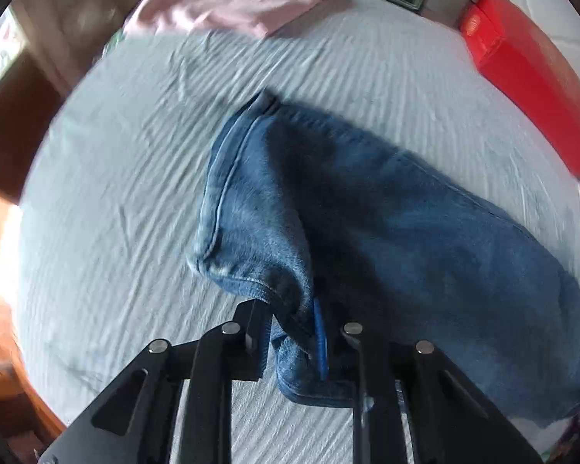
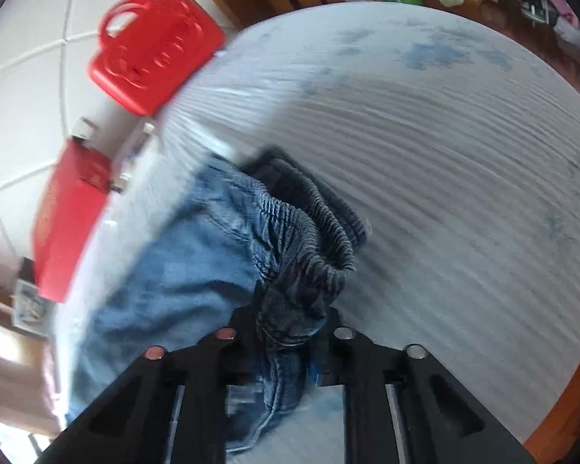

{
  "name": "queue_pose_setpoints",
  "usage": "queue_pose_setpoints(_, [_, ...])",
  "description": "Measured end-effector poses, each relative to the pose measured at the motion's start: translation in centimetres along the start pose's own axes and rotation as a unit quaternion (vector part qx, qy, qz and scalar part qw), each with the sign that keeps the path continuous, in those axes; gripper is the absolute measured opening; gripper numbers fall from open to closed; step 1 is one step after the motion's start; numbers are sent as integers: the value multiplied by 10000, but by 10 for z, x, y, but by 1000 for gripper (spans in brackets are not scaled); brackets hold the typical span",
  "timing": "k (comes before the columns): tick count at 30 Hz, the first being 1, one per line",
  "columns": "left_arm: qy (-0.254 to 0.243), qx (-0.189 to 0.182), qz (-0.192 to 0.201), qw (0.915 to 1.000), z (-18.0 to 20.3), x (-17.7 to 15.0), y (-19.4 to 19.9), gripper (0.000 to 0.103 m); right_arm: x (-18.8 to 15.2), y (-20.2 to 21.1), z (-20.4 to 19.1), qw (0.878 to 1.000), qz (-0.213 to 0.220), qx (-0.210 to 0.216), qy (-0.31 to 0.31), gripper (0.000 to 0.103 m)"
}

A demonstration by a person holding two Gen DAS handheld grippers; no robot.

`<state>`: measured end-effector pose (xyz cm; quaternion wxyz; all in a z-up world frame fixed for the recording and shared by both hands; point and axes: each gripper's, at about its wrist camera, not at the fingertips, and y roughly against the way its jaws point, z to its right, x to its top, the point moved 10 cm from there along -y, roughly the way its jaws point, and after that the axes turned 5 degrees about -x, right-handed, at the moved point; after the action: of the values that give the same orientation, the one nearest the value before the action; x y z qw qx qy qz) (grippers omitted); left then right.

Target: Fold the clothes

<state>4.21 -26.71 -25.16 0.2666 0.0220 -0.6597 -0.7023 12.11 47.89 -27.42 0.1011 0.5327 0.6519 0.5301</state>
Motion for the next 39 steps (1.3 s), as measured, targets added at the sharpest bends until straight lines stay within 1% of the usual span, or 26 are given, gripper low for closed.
queue_pose_setpoints(1, [-229,-87,132,9996,15,4,13,18,4,16,-20,9992,213,240,233,14])
queue_pose_setpoints(3, [-729,-580,432,9947,62,12,46,18,2,43,-66,9933,427,723,798,14])
queue_pose_setpoints(4, [-1026,-838,547,9897,91,15,60,18,-4,56,-94,9874,454,961,1176,14])
queue_pose_setpoints(6, [-1737,-1381,663,9728,161,14,80,18,-25,71,-141,9731,400,1334,1837,15])
queue_pose_setpoints(7, [-2045,-1649,593,9630,192,3,84,18,-40,74,-163,9645,312,1472,2170,15])
queue_pose_setpoints(9, [-2622,-2121,425,9404,250,-24,86,18,-69,68,-190,9522,107,1527,2643,15])
queue_pose_setpoints(11, [-3029,-2121,55,9291,284,-55,62,20,-106,41,-205,9428,-318,1346,3033,18])
queue_pose_setpoints(13, [-3369,-1966,-389,9200,307,-79,32,28,-140,7,-206,9367,-869,1124,3199,23])
queue_pose_setpoints(14, [-3446,-1816,-635,9188,307,-87,11,39,-156,-9,-205,9324,-1127,992,3287,25])
queue_pose_setpoints(15, [-3474,-1731,-775,9183,303,-94,2,51,-170,-23,-201,9271,-1351,818,3400,26])
queue_pose_setpoints(16, [-3464,-1713,-840,9185,298,-98,1,53,-179,-28,-200,9226,-1405,727,3520,26])
queue_pose_setpoints(17, [-3454,-1695,-906,9186,292,-102,-1,54,-182,-26,-203,9196,-1305,738,3631,34])
queue_pose_setpoints(18, [-3444,-1677,-971,9186,286,-105,-2,59,-184,-23,-206,9177,-1336,804,3654,43])
queue_pose_setpoints(19, [-3409,-1682,-955,9200,280,-104,1,64,-186,-18,-207,9167,-1497,924,3588,45])
queue_pose_setpoints(20, [-3339,-1721,-818,9231,273,-96,12,78,-186,-12,-208,9166,-1581,1013,3529,46])
queue_pose_setpoints(21, [-3268,-1759,-681,9261,266,-88,23,84,-183,-3,-209,9178,-1568,1113,3474,46])
queue_pose_setpoints(23, [-3105,-1804,-432,9323,252,-70,42,85,-173,21,-213,9201,-1461,1425,3342,46])
queue_pose_setpoints(24, [-2956,-1693,-338,9396,240,-57,42,85,-167,34,-216,9214,-1351,1632,3258,46])
queue_pose_setpoints(25, [-2793,-1474,-223,9486,228,-42,44,85,-158,47,-219,9242,-1176,1805,3153,46])
queue_pose_setpoints(26, [-2672,-1268,-145,9551,219,-30,44,85,-147,55,-219,9291,-990,1845,3047,46])
queue_pose_setpoints(28, [-2431,-1061,-145,9641,204,-23,31,85,-127,51,-211,9424,-773,1499,2890,40])
queue_pose_setpoints(30, [-2290,-991,-207,9681,194,-27,24,73,-115,39,-204,9517,-772,1237,2702,17])
queue_pose_setpoints(32, [-2273,-1033,-262,9680,199,-34,13,70,-114,27,-201,9571,-846,1096,2546,13])
queue_pose_setpoints(35, [-2399,-1105,-278,9641,228,-44,-3,70,-115,15,-189,9600,-943,889,2483,13])
queue_pose_setpoints(37, [-2644,-1121,-356,9572,252,-54,-18,70,-118,6,-173,9615,-1060,685,2442,13])
queue_pose_setpoints(39, [-2907,-1345,-547,9457,284,-75,-23,70,-122,1,-158,9631,-1154,563,2366,13])
